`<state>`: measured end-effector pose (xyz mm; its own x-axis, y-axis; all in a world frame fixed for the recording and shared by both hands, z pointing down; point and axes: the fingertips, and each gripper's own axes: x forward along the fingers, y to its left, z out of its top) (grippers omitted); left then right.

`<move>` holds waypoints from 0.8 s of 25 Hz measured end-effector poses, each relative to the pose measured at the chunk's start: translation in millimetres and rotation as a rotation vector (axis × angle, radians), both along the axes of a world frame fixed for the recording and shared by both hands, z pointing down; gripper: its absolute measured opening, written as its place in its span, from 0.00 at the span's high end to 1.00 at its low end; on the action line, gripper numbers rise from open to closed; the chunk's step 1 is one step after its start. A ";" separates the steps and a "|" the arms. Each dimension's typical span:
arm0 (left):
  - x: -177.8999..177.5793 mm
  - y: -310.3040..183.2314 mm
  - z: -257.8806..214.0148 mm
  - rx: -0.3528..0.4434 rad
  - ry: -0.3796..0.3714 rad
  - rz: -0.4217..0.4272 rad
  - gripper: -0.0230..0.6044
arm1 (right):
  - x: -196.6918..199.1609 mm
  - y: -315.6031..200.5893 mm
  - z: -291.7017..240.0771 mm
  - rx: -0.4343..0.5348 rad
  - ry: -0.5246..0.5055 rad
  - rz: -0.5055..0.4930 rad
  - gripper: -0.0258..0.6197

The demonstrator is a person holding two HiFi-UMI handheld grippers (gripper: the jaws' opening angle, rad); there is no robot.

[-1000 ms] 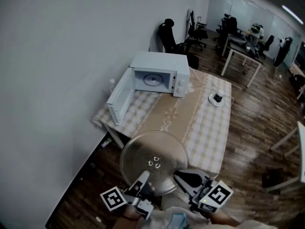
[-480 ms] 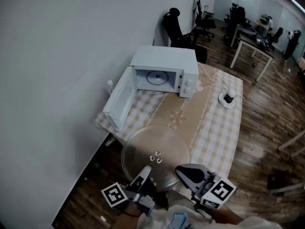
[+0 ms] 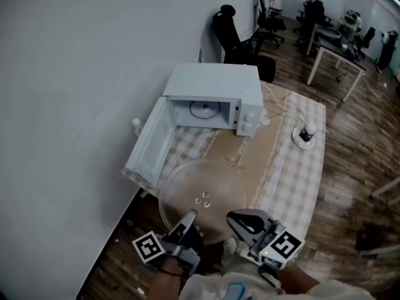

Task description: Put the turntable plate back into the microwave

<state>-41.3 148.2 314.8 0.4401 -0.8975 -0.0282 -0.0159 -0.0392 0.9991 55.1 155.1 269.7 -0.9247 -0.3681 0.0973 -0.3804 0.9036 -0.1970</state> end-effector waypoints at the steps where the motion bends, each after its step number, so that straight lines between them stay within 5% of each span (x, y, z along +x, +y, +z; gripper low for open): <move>1: 0.3 -7.7 0.3 0.002 0.005 0.000 0.94 | 0.2 -7.4 0.2 0.001 0.000 -0.006 0.91; 20: -16.6 -119.7 31.6 0.020 0.001 0.035 0.94 | -21.6 -112.1 33.9 0.055 0.058 -0.028 0.91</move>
<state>-58.0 28.5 346.4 0.4713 -0.8808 -0.0465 -0.0127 -0.0595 0.9981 33.5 43.0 303.6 -0.9282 -0.3481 0.1317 -0.3639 0.9229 -0.1254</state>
